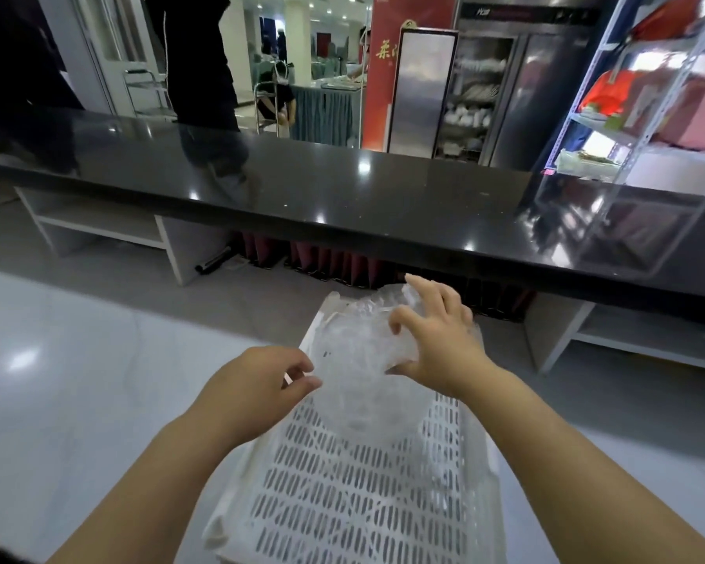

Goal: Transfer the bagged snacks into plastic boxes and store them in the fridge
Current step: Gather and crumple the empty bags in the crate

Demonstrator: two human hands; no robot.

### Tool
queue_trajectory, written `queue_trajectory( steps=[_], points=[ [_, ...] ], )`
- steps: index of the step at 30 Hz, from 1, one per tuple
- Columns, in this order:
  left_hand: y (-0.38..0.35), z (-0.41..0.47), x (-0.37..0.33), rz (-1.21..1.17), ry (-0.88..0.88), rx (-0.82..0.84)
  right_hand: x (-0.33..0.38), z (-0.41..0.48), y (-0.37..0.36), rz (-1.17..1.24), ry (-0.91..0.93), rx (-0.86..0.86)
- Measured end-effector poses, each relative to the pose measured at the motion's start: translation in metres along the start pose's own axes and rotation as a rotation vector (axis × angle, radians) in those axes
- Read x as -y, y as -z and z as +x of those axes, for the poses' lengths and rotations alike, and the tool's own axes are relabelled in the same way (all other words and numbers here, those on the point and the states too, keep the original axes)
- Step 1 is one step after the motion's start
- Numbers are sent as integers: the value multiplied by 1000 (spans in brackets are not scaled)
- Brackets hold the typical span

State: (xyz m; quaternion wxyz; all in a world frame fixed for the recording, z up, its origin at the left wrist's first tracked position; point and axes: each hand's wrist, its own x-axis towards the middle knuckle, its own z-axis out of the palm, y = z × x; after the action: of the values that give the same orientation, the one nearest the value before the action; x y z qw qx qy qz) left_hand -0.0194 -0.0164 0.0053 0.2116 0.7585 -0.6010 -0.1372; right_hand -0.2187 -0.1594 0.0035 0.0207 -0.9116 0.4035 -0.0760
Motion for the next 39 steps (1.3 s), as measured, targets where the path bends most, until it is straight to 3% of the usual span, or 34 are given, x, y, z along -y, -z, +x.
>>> queue_trajectory(
  steps=[2,5,9,13,17,21,25,27,31,35,37,39],
  points=[
    [-3,11,-4,8,-22,-4,-6,16,-6,69,-38,126],
    [-9,25,-7,21,-55,-12,-14,29,-22,206,-92,185],
    [-14,37,-14,15,-108,-35,-18,28,-49,169,-117,230],
    [-25,47,-28,32,-88,119,-20,15,-56,170,-48,216],
    [-41,51,-38,112,-91,309,-15,-4,-40,334,25,156],
    [-57,48,-45,-134,-100,394,-14,-21,-34,669,-37,86],
    [-62,38,-41,-239,-140,302,-14,-32,-35,573,11,1],
    [-55,30,-37,-325,-175,243,-13,-37,-30,638,38,49],
    [-30,16,-34,-534,-283,153,6,-45,-18,1006,51,219],
    [-18,5,-16,-627,-204,93,29,-36,-22,949,44,130],
    [-14,-6,-7,-804,-20,78,37,-28,-28,781,135,-50],
    [-7,-17,1,-1083,100,185,48,-18,-33,576,237,-222]
  ],
)
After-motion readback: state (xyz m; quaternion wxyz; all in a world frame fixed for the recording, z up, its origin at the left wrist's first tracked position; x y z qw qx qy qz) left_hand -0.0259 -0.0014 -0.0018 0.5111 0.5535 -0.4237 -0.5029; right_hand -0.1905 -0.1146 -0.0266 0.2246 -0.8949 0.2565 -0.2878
